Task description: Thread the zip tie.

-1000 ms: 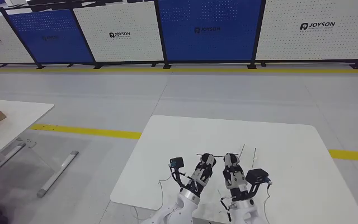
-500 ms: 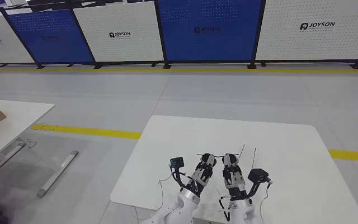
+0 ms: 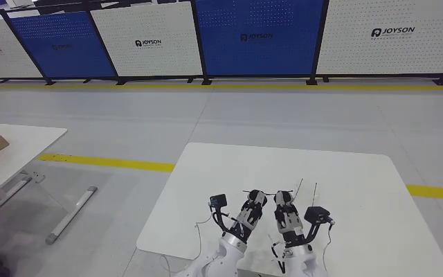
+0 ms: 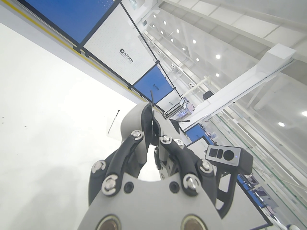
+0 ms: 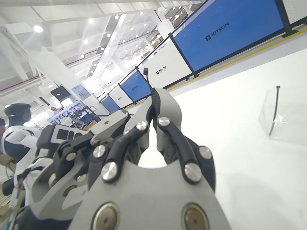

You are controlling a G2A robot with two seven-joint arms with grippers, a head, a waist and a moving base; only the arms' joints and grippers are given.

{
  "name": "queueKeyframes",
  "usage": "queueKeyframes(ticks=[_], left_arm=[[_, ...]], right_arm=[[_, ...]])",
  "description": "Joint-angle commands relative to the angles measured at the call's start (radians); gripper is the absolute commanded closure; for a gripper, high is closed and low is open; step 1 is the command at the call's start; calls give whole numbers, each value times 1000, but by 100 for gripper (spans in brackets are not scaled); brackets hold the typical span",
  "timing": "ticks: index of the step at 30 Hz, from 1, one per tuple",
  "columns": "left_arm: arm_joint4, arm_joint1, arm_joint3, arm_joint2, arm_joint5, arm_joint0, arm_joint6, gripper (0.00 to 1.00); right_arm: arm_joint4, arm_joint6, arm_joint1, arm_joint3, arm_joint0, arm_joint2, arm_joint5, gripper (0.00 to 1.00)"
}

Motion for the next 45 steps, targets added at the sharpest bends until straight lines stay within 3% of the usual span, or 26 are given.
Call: queueKeyframes(ticks=[1,8,16,20,22,27,33,45], left_arm=[[1,-2,1,0,1,0,-1,100],[11,-6,-1,-6,3,4,1,100],[21,-10,-1,-12,3,12,5,100],[26,-13,1,-11,2,15,5,100],[30,-15,1,-10,1,16,5,100],[37,-17,-3,-13,-7,21,6,100],[50,-17,-14,-10,-52,29,-14,100],[91,-21,-11,-16,-18,31,-22,100]], right_arm=[[-9,-3,0,-2,-1,-1,3,64],[-44,-11,1,-16,-11,-1,0,59],[-95,-56,2,-22,-26,7,12,62],[-124,-82,2,-24,-31,10,28,73],[-131,-88,2,-26,-32,9,31,100],[-145,-92,1,-26,-33,10,31,100],[-128,-67,2,-29,-35,12,3,100],[-132,-70,6,-39,-50,34,-8,100]])
